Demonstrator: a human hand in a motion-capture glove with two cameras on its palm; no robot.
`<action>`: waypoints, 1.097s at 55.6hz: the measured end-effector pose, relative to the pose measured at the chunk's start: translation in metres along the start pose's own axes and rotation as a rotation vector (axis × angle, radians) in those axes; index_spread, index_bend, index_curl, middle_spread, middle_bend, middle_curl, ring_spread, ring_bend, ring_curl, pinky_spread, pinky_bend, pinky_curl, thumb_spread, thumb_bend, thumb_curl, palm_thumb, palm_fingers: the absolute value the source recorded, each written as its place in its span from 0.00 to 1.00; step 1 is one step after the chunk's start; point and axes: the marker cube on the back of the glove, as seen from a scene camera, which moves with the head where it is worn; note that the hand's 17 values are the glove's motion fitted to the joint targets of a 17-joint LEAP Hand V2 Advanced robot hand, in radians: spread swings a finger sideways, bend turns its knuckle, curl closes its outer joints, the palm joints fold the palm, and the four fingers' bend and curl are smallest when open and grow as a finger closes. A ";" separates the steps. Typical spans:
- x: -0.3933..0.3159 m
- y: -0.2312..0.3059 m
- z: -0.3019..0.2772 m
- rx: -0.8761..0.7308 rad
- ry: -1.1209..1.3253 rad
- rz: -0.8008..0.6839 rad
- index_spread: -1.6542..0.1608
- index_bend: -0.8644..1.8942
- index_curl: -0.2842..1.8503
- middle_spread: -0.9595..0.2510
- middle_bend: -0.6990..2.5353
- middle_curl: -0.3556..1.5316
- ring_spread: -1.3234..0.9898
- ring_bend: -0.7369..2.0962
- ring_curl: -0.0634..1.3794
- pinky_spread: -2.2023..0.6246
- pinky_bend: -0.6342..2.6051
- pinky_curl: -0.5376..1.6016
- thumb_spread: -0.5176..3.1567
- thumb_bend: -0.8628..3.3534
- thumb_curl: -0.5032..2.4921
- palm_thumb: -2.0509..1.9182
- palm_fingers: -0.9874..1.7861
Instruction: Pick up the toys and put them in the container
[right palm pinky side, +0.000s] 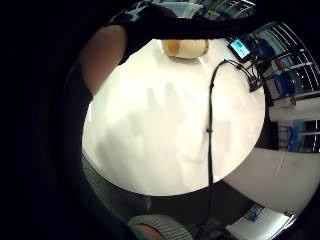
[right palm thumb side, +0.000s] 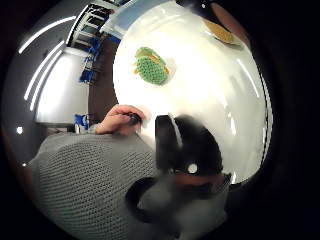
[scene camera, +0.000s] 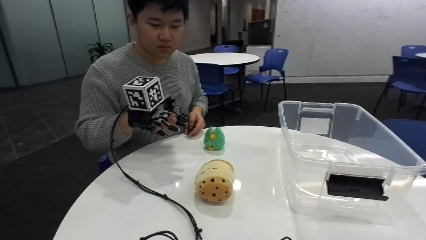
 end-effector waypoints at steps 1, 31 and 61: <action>0.000 0.000 0.000 0.000 0.000 0.001 0.83 0.38 0.15 0.73 0.26 0.20 0.55 0.34 0.06 0.78 0.33 0.29 0.27 0.21 0.17 0.53 0.42; 0.019 -0.057 -0.018 -0.031 0.041 -0.018 0.71 0.38 0.24 0.65 0.27 0.28 0.51 0.38 0.15 0.79 0.39 0.37 0.53 0.21 0.22 0.52 0.37; 0.103 -0.233 0.031 -0.270 0.093 0.230 0.72 0.37 0.25 0.67 0.27 0.31 0.52 0.39 0.20 0.79 0.46 0.41 0.52 0.20 0.25 0.54 0.32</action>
